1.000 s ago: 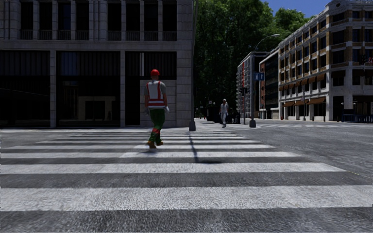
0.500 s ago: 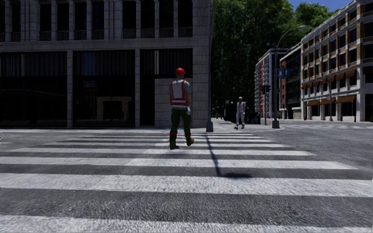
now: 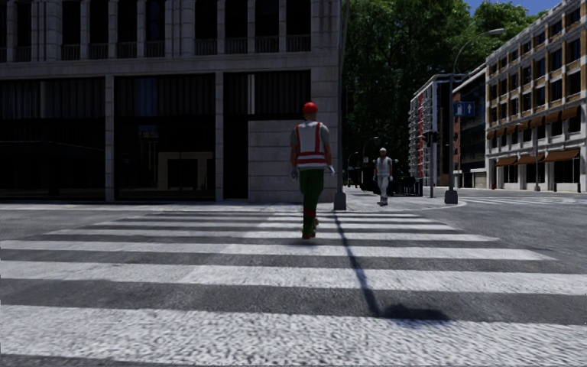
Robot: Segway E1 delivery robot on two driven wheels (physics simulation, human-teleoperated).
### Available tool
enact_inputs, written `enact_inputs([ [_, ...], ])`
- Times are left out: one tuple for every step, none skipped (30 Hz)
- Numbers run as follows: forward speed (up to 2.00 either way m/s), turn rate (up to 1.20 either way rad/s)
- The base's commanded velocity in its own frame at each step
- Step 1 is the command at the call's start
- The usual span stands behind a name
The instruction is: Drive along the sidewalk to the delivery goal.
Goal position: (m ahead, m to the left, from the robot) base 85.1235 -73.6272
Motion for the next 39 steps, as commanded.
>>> enact_inputs([
  [1.37, 0.00],
  [1.37, 0.00],
  [1.37, 0.00],
  [1.37, 0.00],
  [1.37, 0.00],
  [1.37, 0.00],
  [1.37, 0.00],
  [1.37, 0.00],
  [1.37, 0.00],
  [1.37, 0.00],
  [1.37, 0.00],
  [1.37, 0.00],
  [1.37, 0.00],
  [1.35, 0.01],
  [1.35, 0.19],
  [1.35, 0.19],
  [1.35, 0.37],
  [1.35, 0.46],
  [1.35, 0.51],
  [1.35, 0.57],
  [1.35, 0.64],
  [1.42, 0.70],
  [1.42, 0.70],
  [1.49, 0.72],
  [1.55, 0.73],
  [1.57, 0.73],
  [1.57, 0.73],
  [1.58, 0.73],
  [1.59, 0.73],
  [1.59, 0.73],
  [1.59, 0.73],
  [1.59, 0.73],
  [1.59, 0.73],
  [1.60, 0.73],
  [1.61, 0.68],
  [1.64, 0.58],
  [1.71, 0.57],
  [1.72, 0.57],
  [1.73, 0.58],
])
